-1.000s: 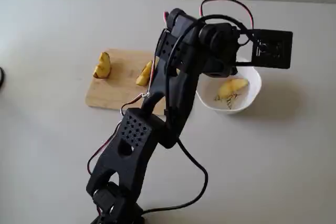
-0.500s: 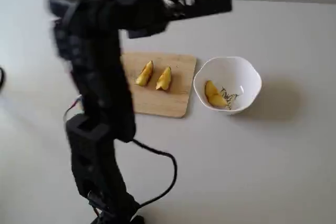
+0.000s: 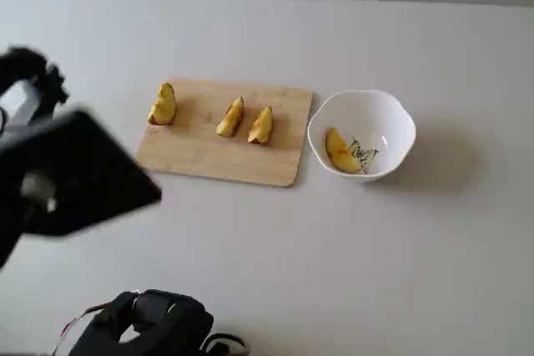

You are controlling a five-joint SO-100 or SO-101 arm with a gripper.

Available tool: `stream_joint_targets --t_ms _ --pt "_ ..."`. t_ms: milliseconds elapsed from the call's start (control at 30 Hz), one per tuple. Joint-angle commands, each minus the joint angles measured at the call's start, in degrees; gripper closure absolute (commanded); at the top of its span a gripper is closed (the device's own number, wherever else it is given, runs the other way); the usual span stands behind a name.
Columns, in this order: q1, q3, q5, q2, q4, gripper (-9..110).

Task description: Pick up the third from the right apple slice from the cutting board and place it into the bowl

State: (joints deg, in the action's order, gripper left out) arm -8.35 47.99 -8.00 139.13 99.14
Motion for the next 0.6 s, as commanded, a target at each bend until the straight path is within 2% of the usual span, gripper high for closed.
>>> stream_joint_targets --t_ms 0,167,567 --pt "1.76 48.34 -2.29 41.13 -14.5 100" --pt "4.66 68.64 -0.97 51.24 -17.84 102" --pt "10.55 107.05 -1.58 51.33 -31.99 102"
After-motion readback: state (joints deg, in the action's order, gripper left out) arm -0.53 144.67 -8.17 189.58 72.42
